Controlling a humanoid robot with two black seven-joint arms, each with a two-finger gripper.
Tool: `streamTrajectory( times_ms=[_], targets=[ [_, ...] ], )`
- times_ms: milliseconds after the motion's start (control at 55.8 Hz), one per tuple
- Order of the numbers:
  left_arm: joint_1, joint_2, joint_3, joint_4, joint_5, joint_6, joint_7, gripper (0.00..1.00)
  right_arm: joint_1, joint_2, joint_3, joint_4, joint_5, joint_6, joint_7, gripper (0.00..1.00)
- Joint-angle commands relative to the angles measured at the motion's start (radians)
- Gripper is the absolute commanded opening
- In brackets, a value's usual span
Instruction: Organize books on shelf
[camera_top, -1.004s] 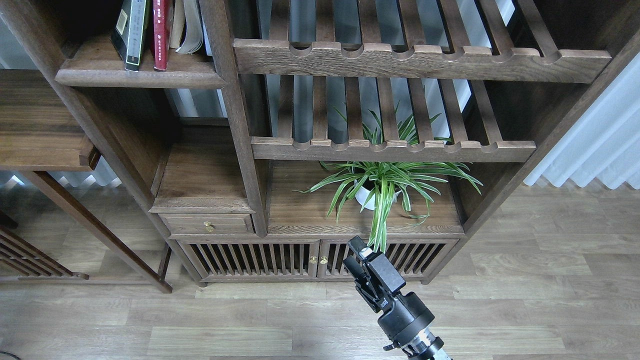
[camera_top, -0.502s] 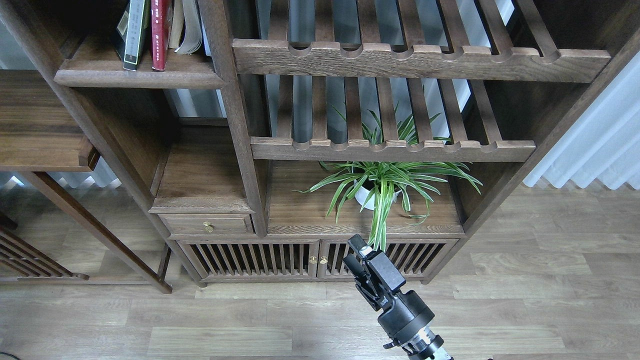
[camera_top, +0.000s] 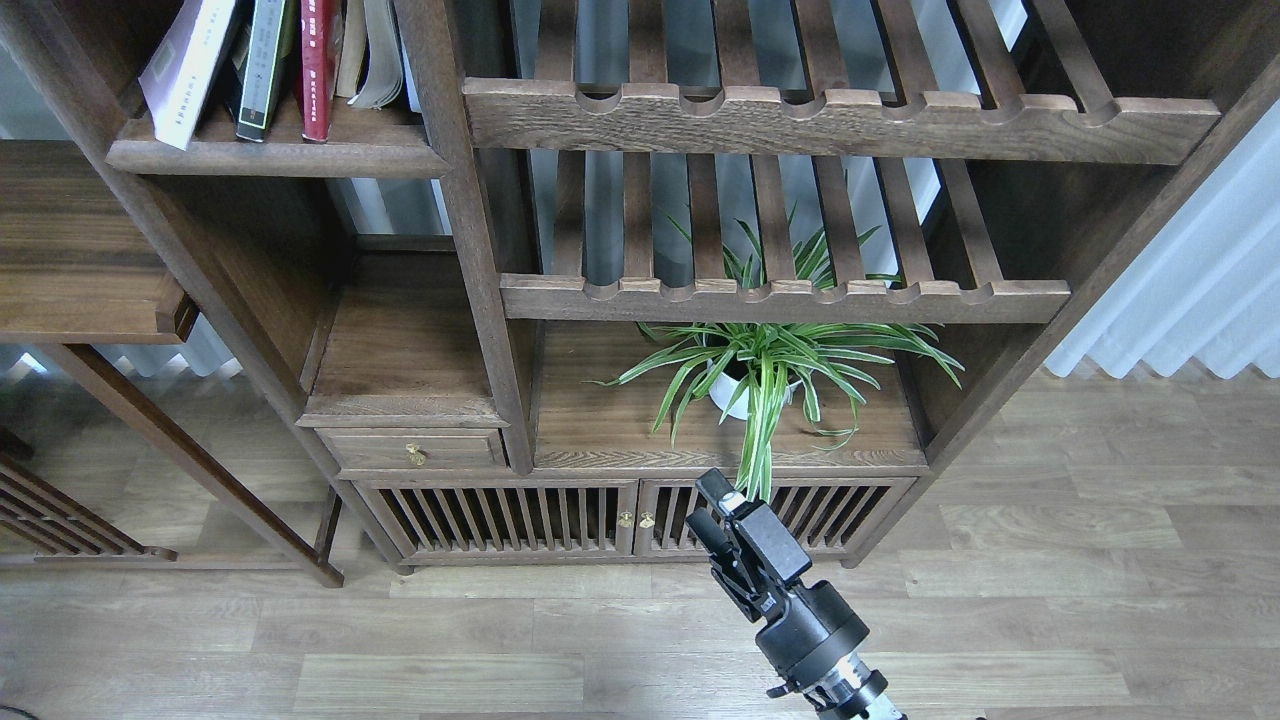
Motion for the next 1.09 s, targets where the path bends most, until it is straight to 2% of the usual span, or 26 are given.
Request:
streamTrajectory(
  times_ms=[0,197,394,699,860,1075],
  targets=[
    [0.098,0.042,-0.055,-0.098,-0.002,0.0,0.0,0.89,0.005,0.0,0.008,0.0,-0.001,0.0,0.001,0.99],
    [0.302,0.05,-0.197,-0.314,-0.018,0.0,0.0,0.96,0.017,0.0,0.017,0.0,-0.001,0.0,0.0,0.99],
    [0.441,0.044,-0.237,-0.434,-0.02,0.0,0.0,0.97,0.034,0.0,0.014,0.0,-0.004,0.0,0.0,0.99],
    [0.591,0.014,-0.228,-0.499,-0.022,0.0,0.0,0.97,0.045,0.0,0.015,-0.002,-0.005,0.0,0.0,0.99],
    [0.804,-0.163,-0.231,-0.537,-0.02,0.0,0.0,0.97,0.048,0.0,0.018,-0.005,-0.005,0.0,0.0,0.99],
    [0.953,-0.236,-0.234,-0.535,-0.019,0.0,0.0,0.97,0.048,0.0,0.021,-0.009,-0.002,0.0,0.001,0.99]
  ],
)
